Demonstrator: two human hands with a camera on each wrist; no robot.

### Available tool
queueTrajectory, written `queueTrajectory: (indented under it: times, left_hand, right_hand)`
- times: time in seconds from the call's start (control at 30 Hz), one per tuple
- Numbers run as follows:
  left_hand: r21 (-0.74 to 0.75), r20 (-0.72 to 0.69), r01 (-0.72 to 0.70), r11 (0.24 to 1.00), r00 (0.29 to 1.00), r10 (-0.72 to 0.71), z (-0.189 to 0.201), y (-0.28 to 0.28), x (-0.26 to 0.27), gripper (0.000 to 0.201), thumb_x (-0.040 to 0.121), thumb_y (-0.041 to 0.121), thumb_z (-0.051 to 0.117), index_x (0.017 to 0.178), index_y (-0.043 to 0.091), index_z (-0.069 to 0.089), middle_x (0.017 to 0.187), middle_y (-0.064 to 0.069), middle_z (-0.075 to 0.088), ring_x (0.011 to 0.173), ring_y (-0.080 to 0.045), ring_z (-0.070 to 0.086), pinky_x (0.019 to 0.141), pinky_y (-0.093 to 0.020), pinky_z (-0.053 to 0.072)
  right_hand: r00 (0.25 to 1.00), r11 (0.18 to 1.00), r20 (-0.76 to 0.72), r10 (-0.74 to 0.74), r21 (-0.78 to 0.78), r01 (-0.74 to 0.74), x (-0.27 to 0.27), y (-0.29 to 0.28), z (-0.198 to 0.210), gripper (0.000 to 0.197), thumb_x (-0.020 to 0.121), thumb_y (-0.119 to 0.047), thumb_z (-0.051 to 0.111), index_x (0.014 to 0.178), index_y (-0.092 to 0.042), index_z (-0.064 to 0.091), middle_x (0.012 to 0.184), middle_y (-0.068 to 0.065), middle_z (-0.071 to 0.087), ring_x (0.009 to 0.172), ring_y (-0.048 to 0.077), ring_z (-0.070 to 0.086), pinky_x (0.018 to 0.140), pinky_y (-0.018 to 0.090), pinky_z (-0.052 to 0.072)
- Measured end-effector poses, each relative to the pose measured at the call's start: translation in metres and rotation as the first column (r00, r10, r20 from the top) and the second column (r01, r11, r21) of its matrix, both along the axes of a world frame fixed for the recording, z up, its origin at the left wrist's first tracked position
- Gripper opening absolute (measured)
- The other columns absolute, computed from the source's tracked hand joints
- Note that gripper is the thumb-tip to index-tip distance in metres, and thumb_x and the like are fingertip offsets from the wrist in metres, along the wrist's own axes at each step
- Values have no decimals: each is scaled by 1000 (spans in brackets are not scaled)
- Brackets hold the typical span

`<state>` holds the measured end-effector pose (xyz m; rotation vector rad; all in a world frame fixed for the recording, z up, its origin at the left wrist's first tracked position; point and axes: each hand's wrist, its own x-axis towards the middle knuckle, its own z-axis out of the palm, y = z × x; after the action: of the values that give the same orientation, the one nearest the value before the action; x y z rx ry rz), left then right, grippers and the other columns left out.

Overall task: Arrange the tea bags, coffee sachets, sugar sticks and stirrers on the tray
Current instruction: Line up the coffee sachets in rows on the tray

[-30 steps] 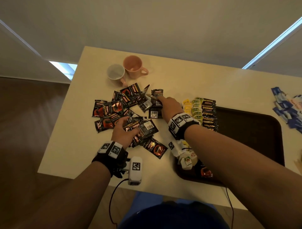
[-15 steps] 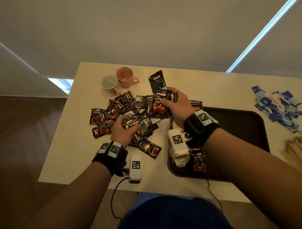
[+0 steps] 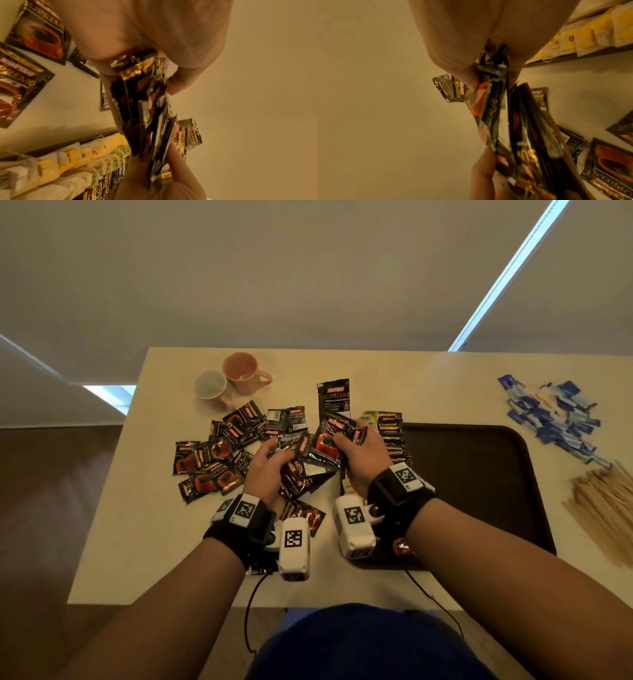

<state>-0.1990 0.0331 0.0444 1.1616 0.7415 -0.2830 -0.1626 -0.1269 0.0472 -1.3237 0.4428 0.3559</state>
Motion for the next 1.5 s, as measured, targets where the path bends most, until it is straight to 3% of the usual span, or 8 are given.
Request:
queueTrajectory:
  times: [0.23,0.47,0.67,0.8,1.13,1.27,1.4,1.5]
  left_hand:
    - [108,34,66,992,997,-70,10,-17,4,47,97,36,62,133,7,54,110,-11,66,82,-15,64,65,-28,55]
    - [256,78,176,950,976,-202,8,-14,1,41,75,15,86,106,28,62,105,-7,74,90,-23,74,81,-41,62]
    - [335,70,302,892,937,-343,10,-10,1,68,68,30,91,127,28,56,122,2,62,102,-22,69,87,-47,59]
    - [342,54,310,887,936,-348,10,-17,4,98,40,58,92,128,37,56,132,1,61,109,-26,67,90,-53,57]
    - [352,112,261,899,942,-318,1,-61,14,53,76,15,85,115,29,52,106,16,55,96,-10,63,75,-24,53]
    - [304,81,238,922,958,-274,0,-90,19,50,73,12,87,109,31,57,104,11,61,98,-20,68,84,-40,59]
    - [317,59,197,928,972,-227,3,-109,25,56,74,17,87,120,23,56,113,-1,66,98,-18,68,78,-32,58]
    - [243,61,178,953,978,-198,10,-120,31,69,61,30,93,122,20,60,113,-6,72,98,-25,72,87,-47,59]
  right_hand:
    - [1000,996,22,20,-88,-18,-6,4,0,31,93,-12,65,121,-21,54,117,11,66,102,26,69,90,48,57]
    - [992,988,92,91,-131,-79,-12,-3,7,25,87,-9,71,111,-12,64,106,10,70,95,27,71,82,41,60]
    - [982,965,135,134,-244,-98,1,-27,19,22,93,-29,66,75,-17,73,84,9,72,81,23,68,82,50,56]
    - [979,945,174,107,-324,-46,13,-41,21,13,91,-26,69,83,-17,72,84,9,72,79,20,66,82,50,57]
    - [998,963,60,28,-270,-11,35,-105,18,13,90,-4,66,82,-14,70,75,4,70,75,24,64,82,44,56]
    - [998,992,31,-54,-112,57,40,-128,29,8,93,-3,63,94,-10,66,89,13,75,84,32,71,84,54,58]
    - [987,989,88,-133,-48,138,50,-143,46,6,94,-2,60,96,-7,63,91,14,73,84,29,70,85,51,58]
    - [989,985,151,-8,-170,34,47,-136,50,6,93,-5,62,95,-10,64,88,12,74,85,31,69,86,55,57]
